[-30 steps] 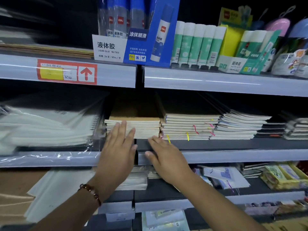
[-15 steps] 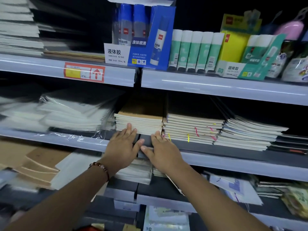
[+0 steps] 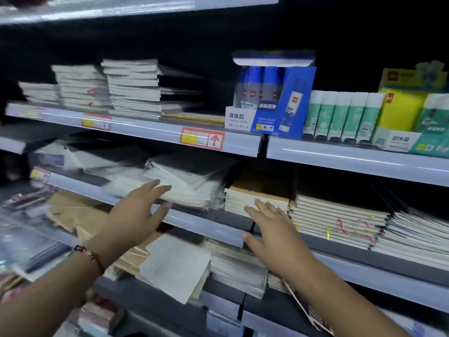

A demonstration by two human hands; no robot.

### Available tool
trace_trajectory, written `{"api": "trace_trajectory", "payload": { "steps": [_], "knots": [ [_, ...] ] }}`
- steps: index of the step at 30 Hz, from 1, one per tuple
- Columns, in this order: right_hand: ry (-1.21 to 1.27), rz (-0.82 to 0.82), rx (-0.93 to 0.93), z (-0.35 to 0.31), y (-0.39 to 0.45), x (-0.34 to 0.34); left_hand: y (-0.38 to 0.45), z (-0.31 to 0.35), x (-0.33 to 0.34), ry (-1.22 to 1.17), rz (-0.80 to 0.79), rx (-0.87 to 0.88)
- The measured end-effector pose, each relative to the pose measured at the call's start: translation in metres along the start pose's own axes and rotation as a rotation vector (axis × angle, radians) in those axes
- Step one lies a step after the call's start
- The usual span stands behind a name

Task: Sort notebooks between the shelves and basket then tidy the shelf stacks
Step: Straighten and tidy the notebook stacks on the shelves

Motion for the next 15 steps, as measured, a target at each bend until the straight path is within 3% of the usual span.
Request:
{"api": "trace_trajectory", "payload": {
  "steps": [5,8,15],
  "knots": [
    [0.055,0.050,-0.116,-0.067,0.036,0.000,0.023,-0.095,0.013,0.099,-0.154,-0.147],
    [0.065,0.067,-0.124,-0.096,0.069,0.017,0.038,-0.129,0.020,0.160,-0.238,-0.124],
    [0.078,0.026,0.176,-0.090,0.146,0.077,0.080,-0.166,0.041,-0.123,-0.309,0.077]
  ]
}}
Point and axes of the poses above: each hand's wrist, its own y-axis towards the middle knuckle, its own x-axis out of the palm, z = x × y, the point moved 10 cm from there along y, towards the middle knuckle, and after that the axes turned 15 degrees about y, right-handed, at the moved point
